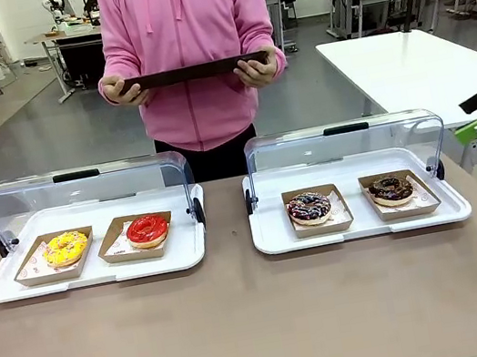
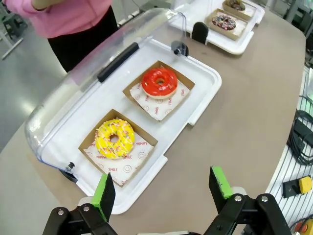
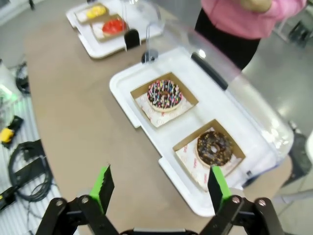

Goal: Provide the desired donut to the person.
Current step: Pick up and lift the Paper togo box containing the Donut pointed at by the person.

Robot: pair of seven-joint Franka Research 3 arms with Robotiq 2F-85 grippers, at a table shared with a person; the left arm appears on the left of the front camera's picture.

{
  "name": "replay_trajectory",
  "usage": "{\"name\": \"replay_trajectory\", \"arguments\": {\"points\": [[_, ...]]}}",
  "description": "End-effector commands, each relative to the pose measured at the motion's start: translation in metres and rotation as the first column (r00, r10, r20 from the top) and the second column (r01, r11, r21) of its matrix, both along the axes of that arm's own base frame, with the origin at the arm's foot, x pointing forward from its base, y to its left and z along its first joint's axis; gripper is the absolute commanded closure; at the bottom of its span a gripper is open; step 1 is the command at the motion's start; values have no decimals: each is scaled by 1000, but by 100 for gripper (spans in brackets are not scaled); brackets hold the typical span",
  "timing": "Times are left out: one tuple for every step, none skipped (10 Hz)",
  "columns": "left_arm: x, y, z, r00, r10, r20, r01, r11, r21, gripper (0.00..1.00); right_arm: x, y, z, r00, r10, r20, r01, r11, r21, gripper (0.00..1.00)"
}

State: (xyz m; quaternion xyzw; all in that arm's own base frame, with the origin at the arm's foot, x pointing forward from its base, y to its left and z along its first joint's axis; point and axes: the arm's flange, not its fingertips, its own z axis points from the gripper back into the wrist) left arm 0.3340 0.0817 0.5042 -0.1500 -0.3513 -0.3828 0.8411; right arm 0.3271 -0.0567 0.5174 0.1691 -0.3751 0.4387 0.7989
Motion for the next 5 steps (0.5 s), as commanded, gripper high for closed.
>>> {"name": "replay_trajectory", "arguments": {"points": [[-37,-21,-37,996,15,82,-11,999,-44,0,0,8,-13,998,13,58,-15,999,48,0],[-42,-21,-36,993,30,111,-23,998,-62,0,-2,7,-13,997,14,77,-18,998,59,0],[-40,-20,-29,990,38,134,-28,997,-73,0,-1,9,-11,994,21,106,-30,996,81,0],[-40,-21,-29,989,37,144,-24,996,-86,0,-1,11,-10,992,25,122,-35,996,82,0],[-40,-22,-29,988,38,152,-24,996,-90,0,-1,12,-9,991,28,130,-39,996,83,0]]}}
